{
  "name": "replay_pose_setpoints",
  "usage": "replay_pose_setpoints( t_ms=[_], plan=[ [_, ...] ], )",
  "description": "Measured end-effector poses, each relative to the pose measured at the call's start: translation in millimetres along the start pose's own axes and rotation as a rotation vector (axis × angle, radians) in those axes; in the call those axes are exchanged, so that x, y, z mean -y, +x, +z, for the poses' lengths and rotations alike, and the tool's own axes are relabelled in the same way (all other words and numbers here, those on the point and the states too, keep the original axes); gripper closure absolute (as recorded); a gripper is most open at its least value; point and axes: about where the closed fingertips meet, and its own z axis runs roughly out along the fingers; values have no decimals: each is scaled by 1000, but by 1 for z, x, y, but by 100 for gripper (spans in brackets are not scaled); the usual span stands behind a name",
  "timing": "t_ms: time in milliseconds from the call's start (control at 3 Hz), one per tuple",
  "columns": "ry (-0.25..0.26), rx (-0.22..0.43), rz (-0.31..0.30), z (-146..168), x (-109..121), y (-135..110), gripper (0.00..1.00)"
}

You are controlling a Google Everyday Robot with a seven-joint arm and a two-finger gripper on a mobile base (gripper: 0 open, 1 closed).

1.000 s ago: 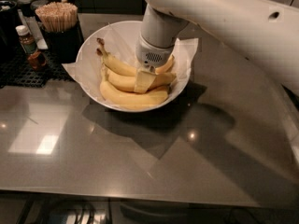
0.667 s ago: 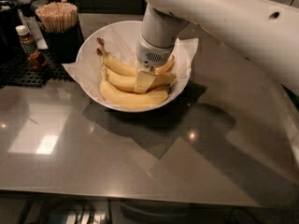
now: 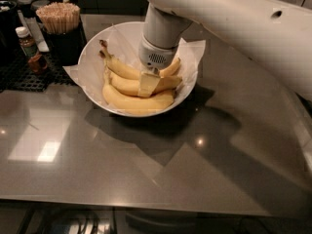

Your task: Pick banana from white bowl

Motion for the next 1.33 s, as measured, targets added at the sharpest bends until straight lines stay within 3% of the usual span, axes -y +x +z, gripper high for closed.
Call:
replay_pose_setpoints(
  t_ms=[333, 667, 1000, 1333],
  plan=[
    [0, 0, 0, -1, 0, 0, 100],
    [35, 105, -80, -17, -12, -18, 100],
    [131, 322, -172, -61, -35, -45, 100],
    [210, 491, -244, -105, -53, -64, 100]
  ],
)
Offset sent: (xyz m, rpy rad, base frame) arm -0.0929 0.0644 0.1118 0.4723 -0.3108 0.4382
